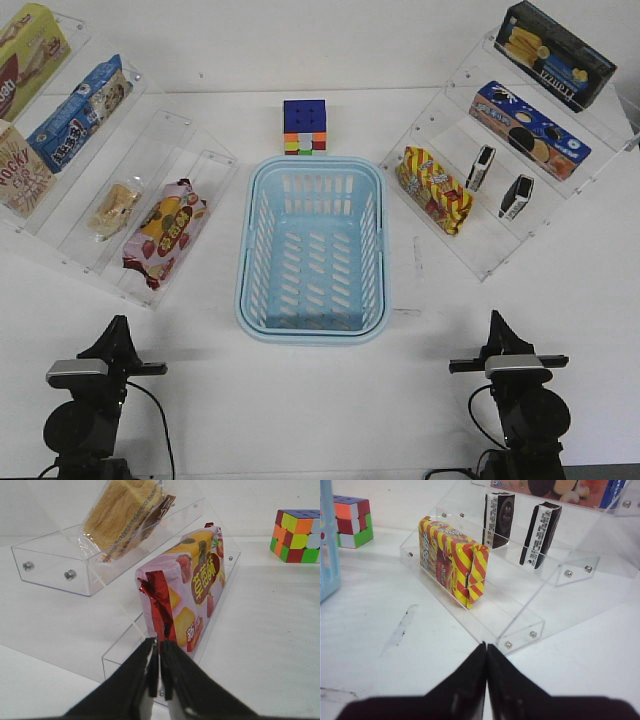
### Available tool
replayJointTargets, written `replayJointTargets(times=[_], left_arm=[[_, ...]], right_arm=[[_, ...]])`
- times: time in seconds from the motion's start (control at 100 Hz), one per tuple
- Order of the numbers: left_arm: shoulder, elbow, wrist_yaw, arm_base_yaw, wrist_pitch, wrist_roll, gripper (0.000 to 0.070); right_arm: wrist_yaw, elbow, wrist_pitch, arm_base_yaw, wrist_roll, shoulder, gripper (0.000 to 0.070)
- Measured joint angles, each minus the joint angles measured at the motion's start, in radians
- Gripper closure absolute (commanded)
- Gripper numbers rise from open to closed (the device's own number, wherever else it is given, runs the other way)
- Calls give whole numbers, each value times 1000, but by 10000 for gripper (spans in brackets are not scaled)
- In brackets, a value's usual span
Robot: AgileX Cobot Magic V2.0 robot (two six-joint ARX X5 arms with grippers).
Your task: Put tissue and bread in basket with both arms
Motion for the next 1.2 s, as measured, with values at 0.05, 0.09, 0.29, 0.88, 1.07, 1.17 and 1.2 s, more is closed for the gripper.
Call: replayJointTargets(times=[0.05, 0.09, 0.29, 0.88, 1.07, 1.17, 1.2], left_arm=[[0, 0, 0, 0, 0, 0, 699], [0, 0, 0, 0, 0, 0, 699], [0, 0, 0, 0, 0, 0, 699], [0, 0, 0, 0, 0, 0, 699], [0, 0, 0, 0, 0, 0, 699], [0, 0, 0, 0, 0, 0, 699], [0, 0, 0, 0, 0, 0, 699]], right_arm=[[0, 0, 0, 0, 0, 0, 700], [0, 0, 0, 0, 0, 0, 700], [0, 0, 0, 0, 0, 0, 700], [-24, 0, 23, 0, 34, 0, 700], [-53, 3, 97, 0, 250, 0, 700], [-25, 65, 4, 0, 392, 16, 700], [-8, 98, -25, 0, 421, 36, 700]])
